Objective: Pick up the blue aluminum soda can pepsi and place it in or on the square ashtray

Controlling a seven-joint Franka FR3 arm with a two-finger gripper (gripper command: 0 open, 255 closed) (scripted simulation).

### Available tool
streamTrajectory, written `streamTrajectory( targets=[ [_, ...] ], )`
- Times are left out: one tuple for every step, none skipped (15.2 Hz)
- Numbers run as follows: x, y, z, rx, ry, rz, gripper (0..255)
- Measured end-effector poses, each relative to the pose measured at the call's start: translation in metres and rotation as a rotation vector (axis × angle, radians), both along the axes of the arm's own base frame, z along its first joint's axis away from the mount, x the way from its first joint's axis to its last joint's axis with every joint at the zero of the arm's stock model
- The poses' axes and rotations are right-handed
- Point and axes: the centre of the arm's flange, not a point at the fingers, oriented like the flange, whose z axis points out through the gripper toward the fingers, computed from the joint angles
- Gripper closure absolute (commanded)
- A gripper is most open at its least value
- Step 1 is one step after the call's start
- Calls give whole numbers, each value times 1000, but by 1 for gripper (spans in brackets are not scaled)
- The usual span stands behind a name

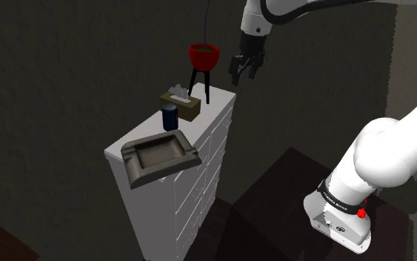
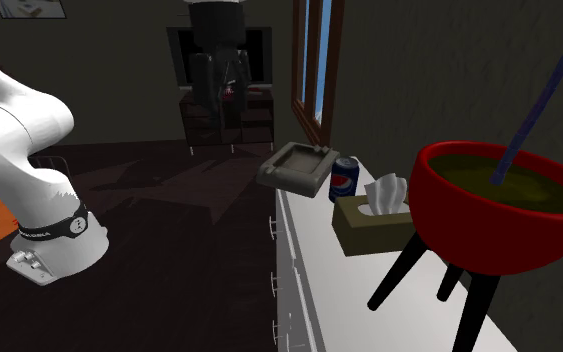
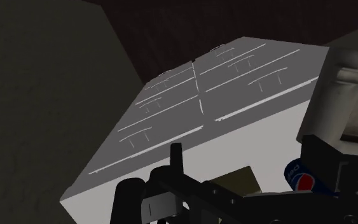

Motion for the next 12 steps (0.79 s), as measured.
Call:
streamTrajectory(
  targets=[
    [10,5,-7,3,2,3,0],
    [16,12,-14,5,4,5,0],
    [26,19,-16,8,6,8,0],
    [38,24,-25,11,8,10,0],
    [48,33,-31,13,10,12,0],
    [56,42,-37,17,12,15,0],
    [64,50,-42,20,14,18,0],
    [73,55,-51,22,16,20,0],
    [82,63,-55,25,18,23,0],
    [93,70,-60,28,19,25,0],
    [100,79,-68,31,22,28,0],
    [110,87,-71,34,24,30,0]
  ],
)
